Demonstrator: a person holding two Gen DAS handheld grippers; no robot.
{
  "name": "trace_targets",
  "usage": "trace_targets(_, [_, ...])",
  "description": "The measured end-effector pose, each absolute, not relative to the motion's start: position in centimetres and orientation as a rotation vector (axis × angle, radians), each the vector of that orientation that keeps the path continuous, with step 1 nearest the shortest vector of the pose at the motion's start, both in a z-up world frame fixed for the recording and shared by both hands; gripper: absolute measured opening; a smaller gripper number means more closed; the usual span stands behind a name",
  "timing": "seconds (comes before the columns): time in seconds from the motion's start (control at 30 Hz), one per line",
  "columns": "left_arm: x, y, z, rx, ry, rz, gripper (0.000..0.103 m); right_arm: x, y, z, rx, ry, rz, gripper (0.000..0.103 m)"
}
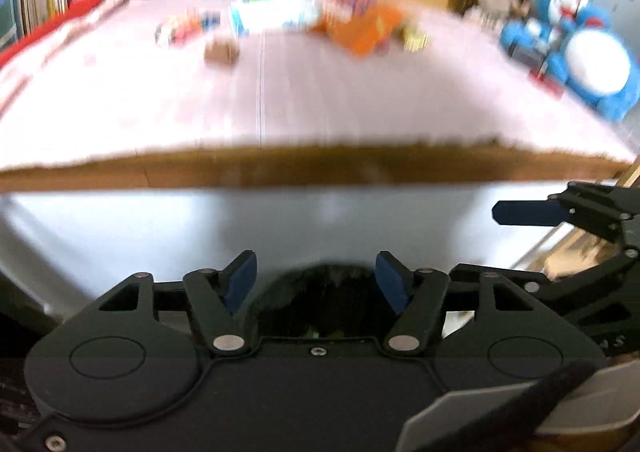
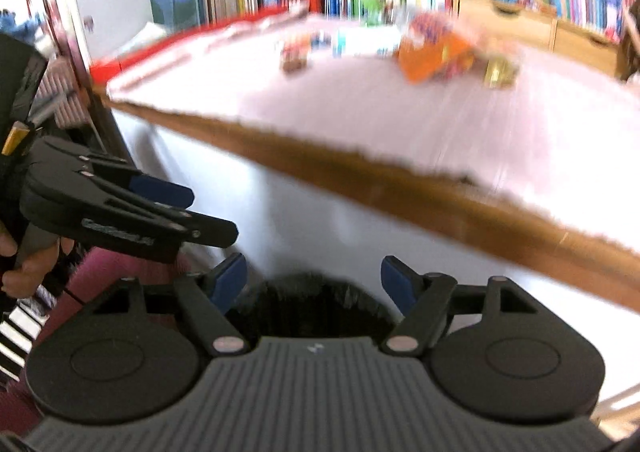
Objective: Collect trash
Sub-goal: 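Move both open tools back over the bed toward the brown paper scrap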
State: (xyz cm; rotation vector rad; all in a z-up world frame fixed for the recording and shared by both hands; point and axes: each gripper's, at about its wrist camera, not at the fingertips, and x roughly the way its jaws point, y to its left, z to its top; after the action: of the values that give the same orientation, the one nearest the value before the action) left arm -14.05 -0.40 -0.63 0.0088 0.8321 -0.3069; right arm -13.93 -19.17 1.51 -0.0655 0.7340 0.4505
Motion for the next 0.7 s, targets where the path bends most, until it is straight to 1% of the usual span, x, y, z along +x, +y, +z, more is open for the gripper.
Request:
trace_targets(0.07, [-14.0, -0.1, 1.1, -0.003, 0.775, -0.309, 0.072, -13.6, -19.3, 2.7, -0.085, 0.683, 0.429, 0.085])
trace_targets(0.13, [-13.6, 0.0, 2.7, -0.013, 0.718, -0.307, 0.081, -12.9, -19.6, 3.5, -0.099, 0.65, 0.413, 0.085])
trace_targets(0.37, [-10.8, 1.0, 4.9, -0.049, 0.62, -0.248, 0.081, -10.3, -20.6, 4.9, -0.068, 0.576, 0.366, 0.085])
trace_targets(0.7, [-4.3, 2.0, 5.3, -0.028, 0.556, -0.15, 0.081, -5.5, -21.7, 7.0, -0.045, 0.505, 0.299, 0.086])
